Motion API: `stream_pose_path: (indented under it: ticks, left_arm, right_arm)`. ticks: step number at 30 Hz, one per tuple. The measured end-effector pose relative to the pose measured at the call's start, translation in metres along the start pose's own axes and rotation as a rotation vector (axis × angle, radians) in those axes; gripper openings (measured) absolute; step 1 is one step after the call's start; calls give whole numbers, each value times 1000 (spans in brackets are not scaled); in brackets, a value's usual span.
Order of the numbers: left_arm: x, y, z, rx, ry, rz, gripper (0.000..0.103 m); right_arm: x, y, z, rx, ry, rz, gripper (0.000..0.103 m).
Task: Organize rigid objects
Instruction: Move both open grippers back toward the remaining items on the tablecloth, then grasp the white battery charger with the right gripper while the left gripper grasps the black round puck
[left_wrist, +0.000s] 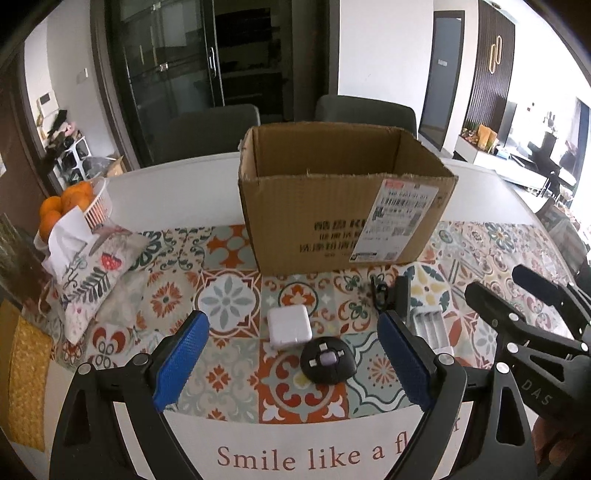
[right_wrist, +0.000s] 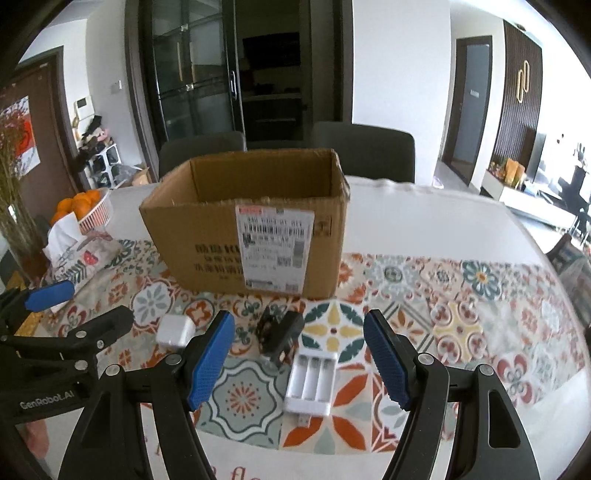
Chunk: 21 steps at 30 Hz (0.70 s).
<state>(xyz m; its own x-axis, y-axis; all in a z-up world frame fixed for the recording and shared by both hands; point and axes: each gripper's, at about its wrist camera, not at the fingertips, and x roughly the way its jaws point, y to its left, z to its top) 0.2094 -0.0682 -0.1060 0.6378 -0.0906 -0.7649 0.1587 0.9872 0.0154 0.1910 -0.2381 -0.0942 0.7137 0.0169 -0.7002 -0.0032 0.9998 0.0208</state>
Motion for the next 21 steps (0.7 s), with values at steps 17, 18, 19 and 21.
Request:
stream_pose_path:
  ticks: [17,18,19,21]
  left_arm:
    - [41,-11,-40,21,84,49,93]
    - [43,-10,-42,17,88,47,93]
    - [44,-10,-44,14,93,46,93]
    - [49,-10,-48,10,104,49,93]
  right_arm:
    - [53,-14,-59,77,139,1,72]
    - [55,-15,-61,81,141,2,72]
    - [58,-15,-65,86,144,3,72]
    - [63,-16,-68,89,151,-1,72]
